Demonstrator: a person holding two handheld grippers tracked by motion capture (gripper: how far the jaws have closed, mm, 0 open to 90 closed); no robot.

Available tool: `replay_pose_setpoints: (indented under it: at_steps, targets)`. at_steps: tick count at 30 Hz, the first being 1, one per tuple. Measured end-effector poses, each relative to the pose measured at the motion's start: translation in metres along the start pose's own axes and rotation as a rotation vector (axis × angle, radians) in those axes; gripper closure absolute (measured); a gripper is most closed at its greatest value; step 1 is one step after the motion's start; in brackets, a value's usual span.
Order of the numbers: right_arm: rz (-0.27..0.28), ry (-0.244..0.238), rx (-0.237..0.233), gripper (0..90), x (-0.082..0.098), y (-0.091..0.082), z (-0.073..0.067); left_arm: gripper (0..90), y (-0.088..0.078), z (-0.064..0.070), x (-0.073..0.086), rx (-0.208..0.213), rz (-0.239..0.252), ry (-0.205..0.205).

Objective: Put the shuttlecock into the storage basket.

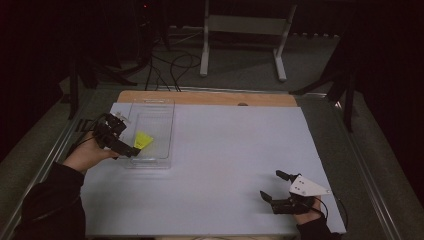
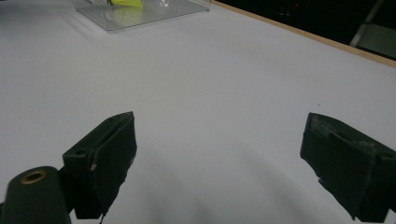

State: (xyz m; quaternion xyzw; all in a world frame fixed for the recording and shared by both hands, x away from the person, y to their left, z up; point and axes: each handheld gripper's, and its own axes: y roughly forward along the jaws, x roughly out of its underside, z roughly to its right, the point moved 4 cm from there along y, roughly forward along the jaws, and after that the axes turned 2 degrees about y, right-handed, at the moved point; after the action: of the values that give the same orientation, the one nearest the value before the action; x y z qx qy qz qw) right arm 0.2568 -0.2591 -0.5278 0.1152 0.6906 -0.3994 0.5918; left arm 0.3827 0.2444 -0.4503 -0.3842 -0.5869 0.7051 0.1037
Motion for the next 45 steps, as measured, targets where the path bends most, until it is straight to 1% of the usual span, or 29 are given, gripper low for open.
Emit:
replay_pose_setpoints:
  at_steps: [2, 3, 4, 9, 10, 11, 13, 14, 15, 16, 17, 18, 20, 21, 23, 27, 28, 29, 30, 31, 32, 33, 36, 37, 40, 41, 42, 43, 45]
  targets:
    - [-0.001, 0.000, 0.001, 10.6, 0.000, 0.000, 0.000, 0.0, 0.000, 0.001, -0.001, 0.012, 0.007, -0.003]
    - [-0.001, 0.001, 0.000, 10.6, 0.000, 0.000, 0.000, 0.0, 0.000, 0.001, -0.001, 0.010, 0.005, -0.001]
    - [0.000, 0.000, 0.000, 10.6, 0.000, 0.000, 0.000, 0.0, 0.000, 0.000, -0.002, 0.027, 0.014, -0.006]
    - [0.002, 0.003, -0.001, 10.6, 0.000, 0.000, 0.000, 0.0, 0.000, 0.002, -0.003, 0.033, 0.023, 0.010]
    - [0.003, 0.002, -0.001, 10.6, 0.000, 0.000, 0.000, 0.0, -0.001, 0.003, -0.004, 0.023, 0.031, 0.016]
    - [0.002, 0.002, -0.001, 10.6, 0.000, 0.000, 0.000, 0.0, -0.002, 0.004, -0.005, 0.031, 0.035, 0.025]
    - [0.002, 0.001, -0.001, 10.6, 0.000, 0.000, 0.000, 0.0, -0.004, 0.006, -0.008, 0.030, 0.055, 0.026]
    - [0.002, 0.001, -0.001, 10.6, 0.000, 0.000, 0.000, 0.0, -0.005, 0.010, -0.011, 0.036, 0.062, 0.041]
    - [0.001, 0.001, 0.000, 10.6, 0.000, -0.001, 0.000, 0.0, -0.006, 0.012, -0.013, 0.034, 0.076, 0.049]
    - [0.001, 0.001, 0.000, 10.6, 0.000, -0.001, 0.000, 0.0, -0.006, 0.012, -0.013, 0.034, 0.076, 0.049]
    - [0.002, 0.004, 0.000, 10.6, 0.000, -0.001, 0.000, 0.0, -0.008, 0.015, -0.017, 0.045, 0.106, 0.055]
    - [0.002, 0.004, 0.000, 10.6, 0.000, -0.001, 0.000, 0.0, -0.008, 0.015, -0.017, 0.045, 0.106, 0.055]
    - [0.001, 0.003, 0.000, 10.6, 0.000, 0.000, 0.000, 0.0, -0.011, 0.019, -0.022, 0.062, 0.133, 0.059]
    - [0.001, 0.005, 0.000, 10.6, 0.000, 0.000, 0.000, 0.0, -0.013, 0.022, -0.027, 0.070, 0.156, 0.064]
    - [0.002, 0.006, 0.000, 10.6, 0.000, 0.000, 0.000, 0.0, -0.013, 0.023, -0.030, 0.072, 0.163, 0.068]
    - [0.002, 0.006, 0.000, 10.6, 0.000, 0.000, 0.000, 0.0, -0.014, 0.031, -0.040, 0.085, 0.184, 0.104]
    - [0.002, 0.006, 0.000, 10.6, 0.000, 0.000, 0.000, 0.0, -0.014, 0.031, -0.040, 0.085, 0.184, 0.104]
    - [0.003, 0.007, 0.000, 10.6, 0.000, 0.000, 0.000, 0.0, -0.014, 0.037, -0.047, 0.099, 0.221, 0.117]
    - [0.003, 0.005, -0.001, 10.6, 0.000, 0.000, 0.000, 0.0, -0.014, 0.037, -0.047, 0.099, 0.221, 0.117]
    - [0.003, 0.005, -0.001, 10.6, 0.000, 0.000, 0.000, 0.0, -0.013, 0.040, -0.051, 0.112, 0.232, 0.119]
    - [0.002, 0.005, 0.000, 10.6, 0.000, 0.000, 0.000, 0.0, -0.013, 0.043, -0.054, 0.116, 0.255, 0.128]
    - [0.003, 0.008, 0.000, 10.6, 0.000, -0.001, 0.001, 0.0, -0.013, 0.045, -0.056, 0.128, 0.262, 0.138]
    - [0.004, 0.004, 0.002, 10.6, 0.000, -0.001, 0.001, 0.0, -0.011, 0.053, -0.062, 0.136, 0.274, 0.159]
    - [0.003, 0.003, 0.002, 10.6, 0.000, -0.001, 0.000, 0.0, -0.010, 0.055, -0.064, 0.132, 0.274, 0.163]
    - [0.005, 0.006, 0.002, 10.6, 0.000, -0.001, 0.001, 0.0, -0.008, 0.061, -0.067, 0.147, 0.289, 0.178]
    - [0.004, 0.005, 0.003, 10.6, 0.000, -0.002, 0.001, 0.0, -0.007, 0.065, -0.069, 0.158, 0.300, 0.189]
    - [0.005, 0.005, 0.003, 10.6, 0.000, -0.002, 0.001, 0.0, -0.007, 0.065, -0.069, 0.158, 0.300, 0.189]
    - [0.005, 0.004, 0.003, 10.6, 0.000, -0.002, 0.001, 0.0, -0.006, 0.068, -0.070, 0.169, 0.306, 0.192]
    - [0.006, 0.003, 0.002, 10.6, -0.001, -0.002, 0.000, 0.0, -0.004, 0.074, -0.072, 0.175, 0.309, 0.207]
